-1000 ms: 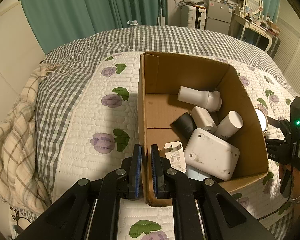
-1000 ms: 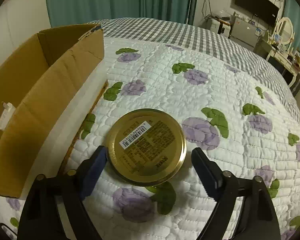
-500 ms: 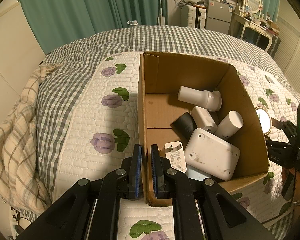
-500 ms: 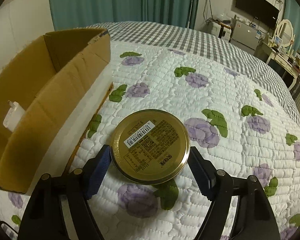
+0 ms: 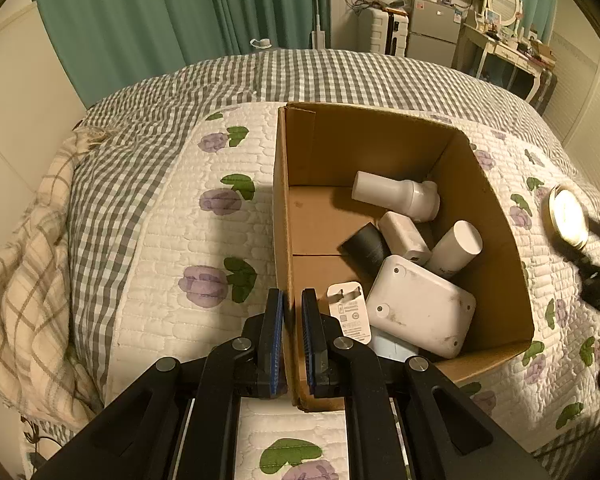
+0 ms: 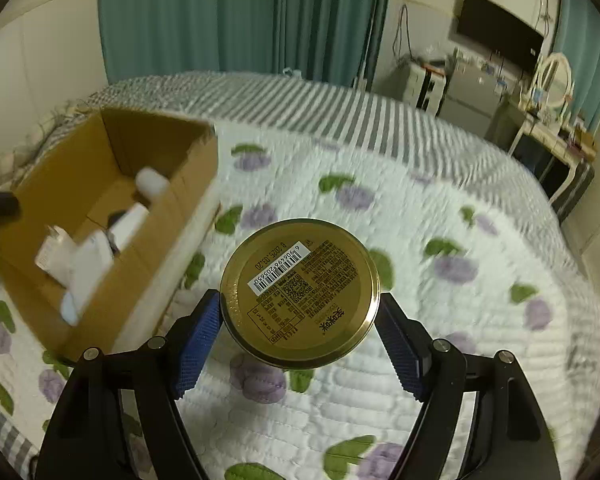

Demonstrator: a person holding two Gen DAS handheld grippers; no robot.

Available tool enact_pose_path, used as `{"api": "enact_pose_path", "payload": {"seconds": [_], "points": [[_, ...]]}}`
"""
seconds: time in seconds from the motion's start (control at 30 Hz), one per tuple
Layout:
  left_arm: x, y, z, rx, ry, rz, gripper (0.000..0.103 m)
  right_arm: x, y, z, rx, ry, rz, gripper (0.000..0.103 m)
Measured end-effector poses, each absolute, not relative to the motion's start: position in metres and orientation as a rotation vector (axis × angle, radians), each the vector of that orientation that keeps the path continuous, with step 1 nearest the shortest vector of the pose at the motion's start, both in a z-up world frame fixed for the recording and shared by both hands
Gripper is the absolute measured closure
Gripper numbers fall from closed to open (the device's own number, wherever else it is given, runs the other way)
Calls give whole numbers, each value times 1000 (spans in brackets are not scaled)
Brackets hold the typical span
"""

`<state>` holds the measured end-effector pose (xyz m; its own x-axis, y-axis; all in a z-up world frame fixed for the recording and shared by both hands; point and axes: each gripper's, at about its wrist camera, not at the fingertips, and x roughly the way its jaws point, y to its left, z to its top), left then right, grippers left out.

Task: Organize rigid objects
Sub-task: 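Carry the gold tin with the right tool and drop it into the box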

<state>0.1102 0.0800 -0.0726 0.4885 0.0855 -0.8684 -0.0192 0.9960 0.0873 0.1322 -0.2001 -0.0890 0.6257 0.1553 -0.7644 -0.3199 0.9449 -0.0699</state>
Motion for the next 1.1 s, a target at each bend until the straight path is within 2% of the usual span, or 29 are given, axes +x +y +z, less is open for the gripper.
{"api": "enact_pose_path", "payload": {"seconds": [0.3, 0.5, 0.7, 1.1], "points": [[110, 80, -73, 67, 1058, 61, 95, 123, -179, 0, -229, 693, 316, 26], [109, 78, -73, 60, 1052, 53, 95, 130, -134, 25, -230, 646, 401, 26], [110, 78, -73, 56, 1049, 48, 95, 142, -80, 14, -206, 674, 508, 26], [109, 80, -73, 58, 1038, 37, 95, 167, -24, -56, -247, 827, 579, 26]]}}
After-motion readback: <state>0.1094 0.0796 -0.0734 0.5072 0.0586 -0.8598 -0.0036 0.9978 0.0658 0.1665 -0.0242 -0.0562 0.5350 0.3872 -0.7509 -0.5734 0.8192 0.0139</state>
